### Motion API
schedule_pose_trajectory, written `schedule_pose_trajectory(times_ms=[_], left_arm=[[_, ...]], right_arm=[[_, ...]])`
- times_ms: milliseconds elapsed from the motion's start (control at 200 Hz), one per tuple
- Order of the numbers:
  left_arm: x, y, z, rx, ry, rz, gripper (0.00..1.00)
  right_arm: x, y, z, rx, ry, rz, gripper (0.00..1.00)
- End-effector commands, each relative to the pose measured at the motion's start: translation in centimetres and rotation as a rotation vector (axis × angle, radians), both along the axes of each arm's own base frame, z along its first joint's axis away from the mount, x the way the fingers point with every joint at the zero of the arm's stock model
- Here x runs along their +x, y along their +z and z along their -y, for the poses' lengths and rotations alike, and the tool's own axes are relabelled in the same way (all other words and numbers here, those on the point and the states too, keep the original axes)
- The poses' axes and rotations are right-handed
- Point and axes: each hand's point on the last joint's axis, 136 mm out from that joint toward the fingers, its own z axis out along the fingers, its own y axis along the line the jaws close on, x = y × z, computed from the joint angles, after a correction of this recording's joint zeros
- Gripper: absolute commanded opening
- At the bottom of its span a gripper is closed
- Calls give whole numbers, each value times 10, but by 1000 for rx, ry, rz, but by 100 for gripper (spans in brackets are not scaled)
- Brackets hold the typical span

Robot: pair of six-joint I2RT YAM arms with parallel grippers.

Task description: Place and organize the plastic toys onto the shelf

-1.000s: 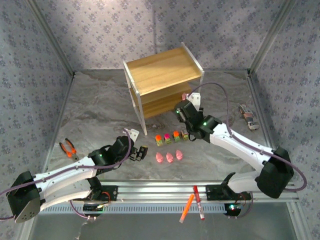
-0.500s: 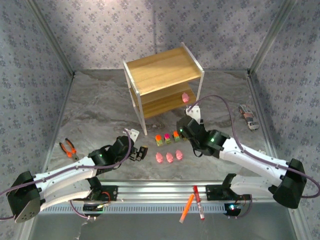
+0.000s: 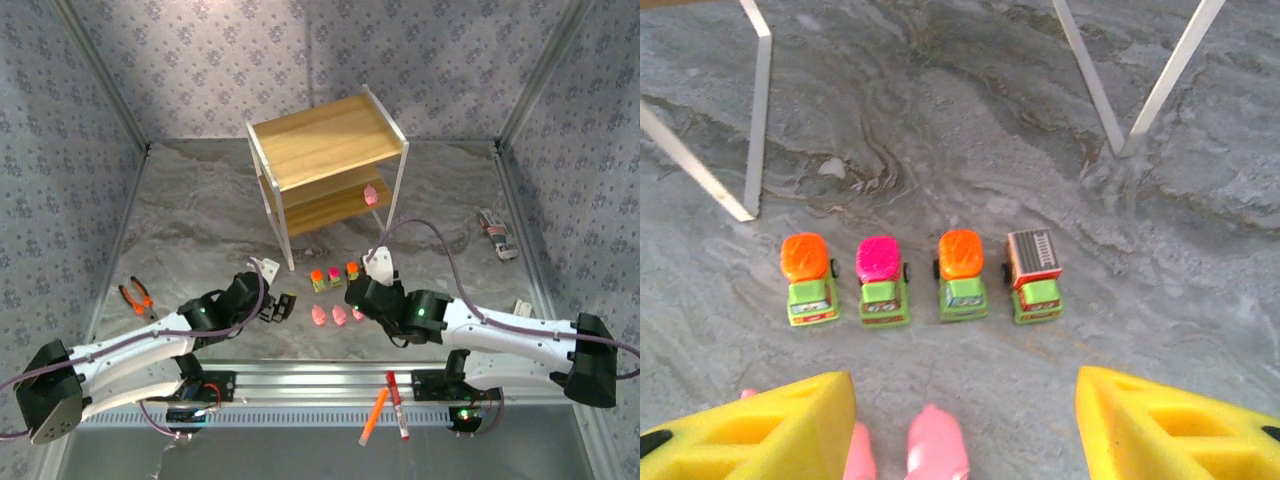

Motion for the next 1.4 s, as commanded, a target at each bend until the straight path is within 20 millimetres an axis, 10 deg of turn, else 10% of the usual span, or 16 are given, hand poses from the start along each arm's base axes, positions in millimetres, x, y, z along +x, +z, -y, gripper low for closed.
schedule_pose_trajectory(times_ms=[0, 810, 1399], left_arm=[[3, 13, 9, -24, -22, 22, 94], [3, 13, 7, -17, -13, 25, 94], [3, 11, 8, -10, -15, 18, 94]], right_arm=[[-9, -14, 10, -25, -55, -12, 61], [-48, -83, -19, 17, 46, -194, 46], [-47, -112, -5, -19, -20, -280, 52]])
